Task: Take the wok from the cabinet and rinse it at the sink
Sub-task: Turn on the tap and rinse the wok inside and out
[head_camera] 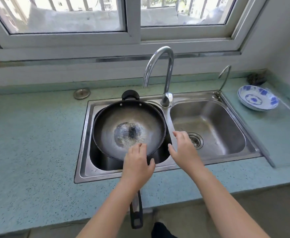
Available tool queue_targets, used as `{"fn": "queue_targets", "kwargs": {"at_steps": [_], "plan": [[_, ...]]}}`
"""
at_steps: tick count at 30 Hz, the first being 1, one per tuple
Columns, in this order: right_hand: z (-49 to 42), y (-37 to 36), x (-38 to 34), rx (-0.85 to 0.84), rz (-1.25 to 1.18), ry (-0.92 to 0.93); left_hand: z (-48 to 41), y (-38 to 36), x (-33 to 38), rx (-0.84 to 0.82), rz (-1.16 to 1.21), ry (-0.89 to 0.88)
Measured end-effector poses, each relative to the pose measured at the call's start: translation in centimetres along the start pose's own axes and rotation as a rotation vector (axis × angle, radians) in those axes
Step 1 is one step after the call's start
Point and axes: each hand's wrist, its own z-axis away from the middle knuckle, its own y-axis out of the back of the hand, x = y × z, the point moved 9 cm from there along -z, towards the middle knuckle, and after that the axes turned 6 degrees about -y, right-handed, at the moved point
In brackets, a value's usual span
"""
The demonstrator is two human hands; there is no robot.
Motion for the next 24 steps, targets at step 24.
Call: {"fn": "queue_targets", "kwargs": {"at_steps": [24], "plan": [[-21.5, -3.4, 3.1, 0.059, 0.197, 0.322, -13.3, -12.1, 0.6, -0.258, -0.123, -0.090]]}}
